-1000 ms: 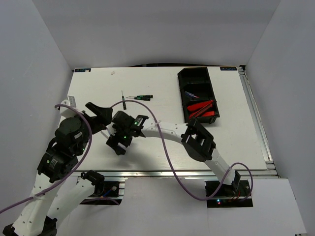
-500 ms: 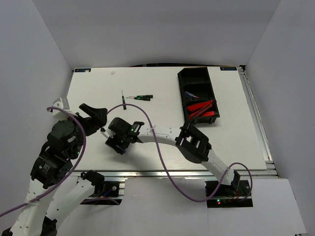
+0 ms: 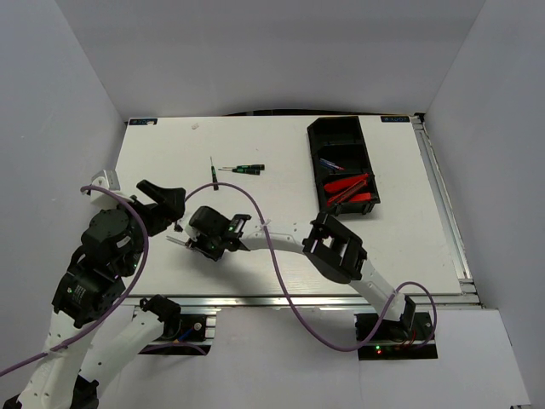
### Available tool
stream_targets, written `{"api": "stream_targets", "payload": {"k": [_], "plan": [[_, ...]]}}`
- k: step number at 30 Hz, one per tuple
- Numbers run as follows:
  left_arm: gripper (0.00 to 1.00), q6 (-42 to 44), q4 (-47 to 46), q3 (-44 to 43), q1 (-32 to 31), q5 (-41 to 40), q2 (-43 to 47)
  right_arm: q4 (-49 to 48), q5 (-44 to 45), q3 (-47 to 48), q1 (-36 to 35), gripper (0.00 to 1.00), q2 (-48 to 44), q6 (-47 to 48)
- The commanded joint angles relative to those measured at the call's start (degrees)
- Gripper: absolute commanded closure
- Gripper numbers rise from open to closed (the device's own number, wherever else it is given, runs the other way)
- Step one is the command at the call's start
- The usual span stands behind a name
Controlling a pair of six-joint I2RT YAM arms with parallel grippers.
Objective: Sort the tools into containers
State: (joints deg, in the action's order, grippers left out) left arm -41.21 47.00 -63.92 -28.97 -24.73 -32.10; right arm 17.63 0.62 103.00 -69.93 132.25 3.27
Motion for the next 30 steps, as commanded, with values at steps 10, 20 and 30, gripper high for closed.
{"api": "stream_targets", "payload": {"k": [10,20,30], "plan": [[0.02,1.4,-1.7,-1.3,0.2,-1.5,-2.1,-2.0,-16.6,-5.9,-0.4,0.93,-5.8,9.6],[0.02,4.8,-9.3,1.3,0.2,-1.4,-5.7,13.1,-32.8,-5.5,11.8,1.0,-16.4,36.3],[0.02,7.8,-17.6,6.3,0.2,1.4,-10.8,25.8,-22.0,-3.6,32.5,1.0,-27.7,57.6]]}}
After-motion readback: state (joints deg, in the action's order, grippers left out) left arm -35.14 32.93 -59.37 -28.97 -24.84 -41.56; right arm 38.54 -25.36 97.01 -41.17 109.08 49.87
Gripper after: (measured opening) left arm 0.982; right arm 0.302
